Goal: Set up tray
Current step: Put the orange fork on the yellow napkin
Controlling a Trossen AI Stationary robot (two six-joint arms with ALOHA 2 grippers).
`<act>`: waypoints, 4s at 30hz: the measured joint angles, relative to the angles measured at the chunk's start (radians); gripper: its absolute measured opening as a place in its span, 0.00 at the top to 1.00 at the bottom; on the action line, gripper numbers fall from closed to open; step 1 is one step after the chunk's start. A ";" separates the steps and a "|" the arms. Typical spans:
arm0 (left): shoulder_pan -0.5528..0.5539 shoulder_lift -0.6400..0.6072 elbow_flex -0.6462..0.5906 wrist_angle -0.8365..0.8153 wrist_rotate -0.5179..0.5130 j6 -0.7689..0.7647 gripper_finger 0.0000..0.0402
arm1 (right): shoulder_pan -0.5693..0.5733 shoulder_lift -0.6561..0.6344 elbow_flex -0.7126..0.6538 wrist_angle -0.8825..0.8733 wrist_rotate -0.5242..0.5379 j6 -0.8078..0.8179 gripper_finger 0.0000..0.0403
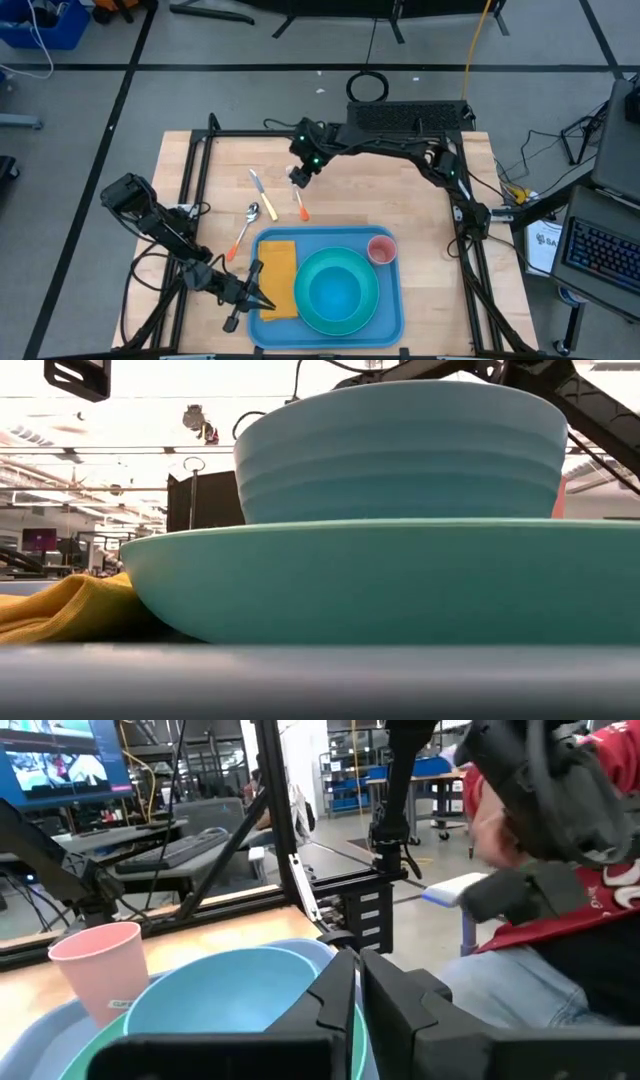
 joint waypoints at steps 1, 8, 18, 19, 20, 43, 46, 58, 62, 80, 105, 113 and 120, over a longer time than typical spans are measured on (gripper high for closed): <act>0.001 0.000 0.000 0.000 0.000 0.006 0.93 | 0.006 0.008 0.000 0.013 0.000 0.002 0.54; 0.001 0.000 0.000 0.000 -0.002 0.012 0.92 | 0.021 0.057 0.000 0.029 0.001 0.048 0.51; 0.001 0.000 0.000 -0.006 -0.002 0.024 0.92 | 0.026 0.104 0.000 0.075 0.028 0.057 0.51; 0.001 0.000 0.000 -0.006 -0.002 0.027 0.92 | 0.029 0.107 0.000 0.083 0.033 0.057 0.51; 0.001 0.000 0.000 -0.006 -0.002 0.034 0.92 | 0.030 0.111 0.000 0.072 0.031 0.057 0.51; 0.009 0.001 -0.001 -0.025 -0.003 0.062 0.92 | 0.030 0.210 -0.004 0.078 0.033 0.096 0.51; 0.009 0.001 -0.001 -0.031 0.002 0.052 0.92 | 0.031 0.213 -0.004 0.078 0.044 0.092 0.51; 0.009 0.001 -0.001 -0.044 0.001 0.052 0.92 | 0.074 0.214 -0.004 0.065 0.159 0.027 0.51; 0.009 0.001 -0.001 -0.044 0.001 0.051 0.92 | 0.078 0.214 -0.004 0.047 0.201 0.011 0.53; 0.009 0.001 -0.001 -0.052 0.001 0.049 0.92 | 0.077 0.263 -0.006 0.026 0.192 0.013 0.72; 0.009 0.001 -0.001 -0.058 0.001 0.040 0.92 | 0.079 0.271 -0.007 0.065 0.184 -0.004 0.99; 0.009 0.001 -0.001 -0.060 0.001 0.030 0.92 | 0.080 0.252 -0.008 0.078 0.183 -0.013 1.00; 0.009 0.001 -0.001 -0.060 -0.010 0.030 0.92 | 0.087 0.186 -0.013 0.062 0.184 -0.001 1.00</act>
